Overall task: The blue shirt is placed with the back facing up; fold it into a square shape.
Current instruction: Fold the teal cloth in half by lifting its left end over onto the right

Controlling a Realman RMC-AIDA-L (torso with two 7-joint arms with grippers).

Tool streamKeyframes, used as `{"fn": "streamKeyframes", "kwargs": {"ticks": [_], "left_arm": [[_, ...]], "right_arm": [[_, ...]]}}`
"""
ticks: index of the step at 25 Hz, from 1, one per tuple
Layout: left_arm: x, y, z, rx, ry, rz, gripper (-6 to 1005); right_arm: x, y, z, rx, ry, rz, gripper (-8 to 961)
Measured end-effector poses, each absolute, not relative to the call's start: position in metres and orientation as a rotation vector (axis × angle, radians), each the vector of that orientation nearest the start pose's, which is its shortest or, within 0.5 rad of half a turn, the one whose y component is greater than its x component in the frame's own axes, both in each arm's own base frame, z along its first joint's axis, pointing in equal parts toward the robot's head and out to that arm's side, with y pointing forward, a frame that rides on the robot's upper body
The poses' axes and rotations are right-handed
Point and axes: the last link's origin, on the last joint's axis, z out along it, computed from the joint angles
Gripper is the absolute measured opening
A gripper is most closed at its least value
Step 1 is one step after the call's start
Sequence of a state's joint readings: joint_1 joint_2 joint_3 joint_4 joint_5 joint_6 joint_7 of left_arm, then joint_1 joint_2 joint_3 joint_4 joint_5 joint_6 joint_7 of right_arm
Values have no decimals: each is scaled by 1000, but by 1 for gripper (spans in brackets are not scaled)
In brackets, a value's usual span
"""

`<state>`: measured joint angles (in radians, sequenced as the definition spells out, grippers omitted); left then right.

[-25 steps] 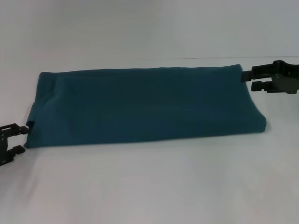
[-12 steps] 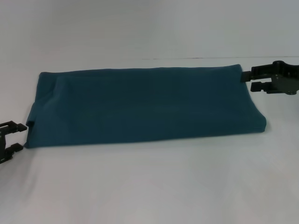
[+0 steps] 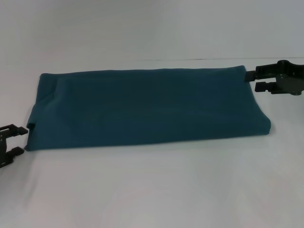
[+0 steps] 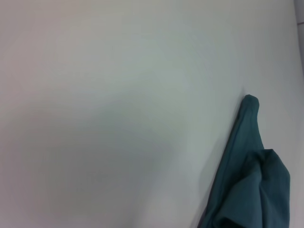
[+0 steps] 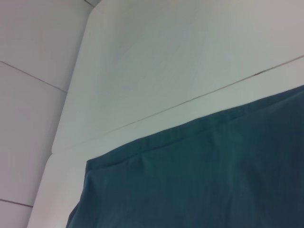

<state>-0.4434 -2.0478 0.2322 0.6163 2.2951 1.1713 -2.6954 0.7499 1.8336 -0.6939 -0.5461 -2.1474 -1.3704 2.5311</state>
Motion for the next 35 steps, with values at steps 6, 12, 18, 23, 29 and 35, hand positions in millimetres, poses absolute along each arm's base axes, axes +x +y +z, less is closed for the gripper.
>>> {"fn": "streamKeyframes", "kwargs": {"ticks": [6, 12, 18, 23, 29, 35], "left_arm": [[-390, 320, 44, 1522, 3019, 1188, 593], [-380, 326, 33, 1545, 2972, 1156, 596], [-369, 334, 24, 1592, 2915, 1135, 596], [-356, 346, 19, 1642, 2870, 1135, 594], [-352, 355, 21, 1691, 2856, 1146, 591], [-352, 352, 26, 1774, 2814, 1140, 523]], "right_arm": [[261, 417, 81, -2105, 1859, 571, 599], [262, 416, 82, -2104, 1862, 573, 600], [261, 416, 82, -2107, 1863, 576, 600], [261, 416, 81, -2108, 1865, 576, 599], [262, 415, 80, -2104, 1872, 579, 599], [263, 413, 82, -2103, 1882, 595, 600]]}}
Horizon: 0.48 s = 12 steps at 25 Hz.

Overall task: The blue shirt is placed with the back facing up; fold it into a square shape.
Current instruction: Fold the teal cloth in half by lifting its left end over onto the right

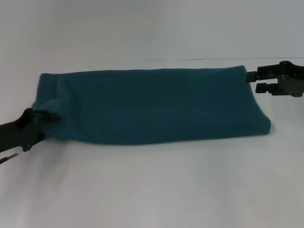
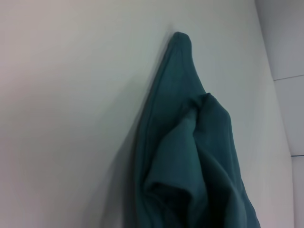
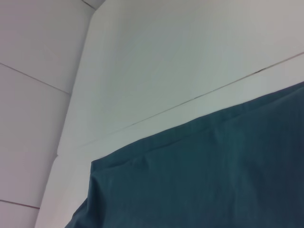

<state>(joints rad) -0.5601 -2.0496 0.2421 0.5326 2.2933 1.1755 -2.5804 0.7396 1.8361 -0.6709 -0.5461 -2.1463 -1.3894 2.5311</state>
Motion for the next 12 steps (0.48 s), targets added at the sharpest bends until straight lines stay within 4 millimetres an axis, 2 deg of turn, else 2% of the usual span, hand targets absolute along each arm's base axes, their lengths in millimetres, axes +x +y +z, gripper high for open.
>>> {"fn": "streamKeyframes", "kwargs": {"ticks": [4, 9, 12], "left_arm": [[-355, 349, 28, 1793, 2809, 1149, 392], [-351, 351, 30, 1875, 2751, 1190, 153], [-350, 352, 31, 1955, 2702, 1214, 82]], "right_arm": [[262, 413, 82, -2102, 1883, 599, 600], [263, 413, 83, -2097, 1887, 609, 600], [264, 412, 83, -2092, 1891, 610, 599]]}}
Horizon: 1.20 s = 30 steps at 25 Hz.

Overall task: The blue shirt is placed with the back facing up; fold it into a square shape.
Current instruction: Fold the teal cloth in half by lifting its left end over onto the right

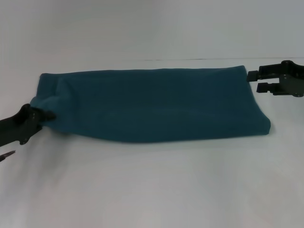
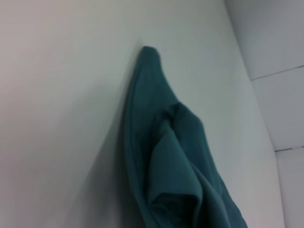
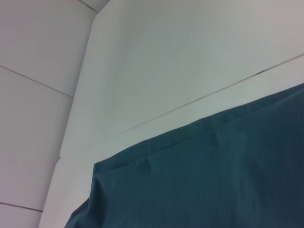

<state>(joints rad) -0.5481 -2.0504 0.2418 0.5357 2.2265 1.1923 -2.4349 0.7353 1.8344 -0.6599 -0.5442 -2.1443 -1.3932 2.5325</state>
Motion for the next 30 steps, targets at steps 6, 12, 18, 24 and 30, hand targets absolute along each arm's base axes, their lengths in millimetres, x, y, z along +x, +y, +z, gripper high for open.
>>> {"fn": "streamKeyframes", "kwargs": {"ticks": [6, 12, 18, 24, 30], "left_arm": [[-351, 346, 40, 2118, 2622, 1200, 39], [-365, 338, 62, 2279, 2643, 1130, 47], [-377, 334, 78, 2416, 2690, 989, 56], [-377, 336, 81, 2540, 2653, 907, 64], [-360, 339, 86, 2619, 2497, 966, 72]], "right_arm": [[267, 411, 84, -2075, 1907, 613, 600], [272, 409, 88, -2054, 1917, 626, 600], [274, 405, 92, -2048, 1933, 651, 600], [274, 402, 91, -2067, 1945, 642, 600], [277, 399, 91, -2061, 1956, 636, 600]]}}
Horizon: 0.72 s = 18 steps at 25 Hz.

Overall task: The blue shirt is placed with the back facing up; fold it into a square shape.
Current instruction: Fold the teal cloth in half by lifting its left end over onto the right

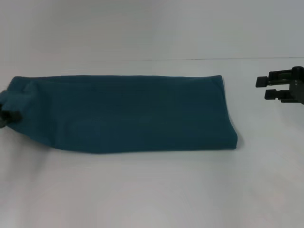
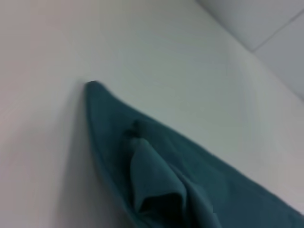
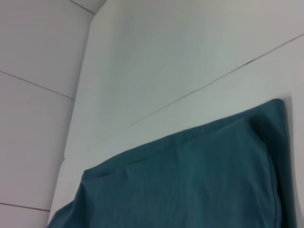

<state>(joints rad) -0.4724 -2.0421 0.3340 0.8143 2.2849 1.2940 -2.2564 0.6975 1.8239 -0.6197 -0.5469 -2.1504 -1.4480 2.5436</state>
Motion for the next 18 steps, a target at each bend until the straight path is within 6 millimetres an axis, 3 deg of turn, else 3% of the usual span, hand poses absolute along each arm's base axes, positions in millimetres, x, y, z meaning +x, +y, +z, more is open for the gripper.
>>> {"fn": "streamKeyframes", "kwargs": {"ticks": [7, 18], "left_arm": [[-341, 346, 89, -1846, -1668, -720, 81], [-270, 374, 83, -2103, -1569, -861, 96]], "right_arm": [[279, 398, 91, -2056, 1959, 635, 600], [278, 398, 91, -2061, 1957, 635, 600]]}}
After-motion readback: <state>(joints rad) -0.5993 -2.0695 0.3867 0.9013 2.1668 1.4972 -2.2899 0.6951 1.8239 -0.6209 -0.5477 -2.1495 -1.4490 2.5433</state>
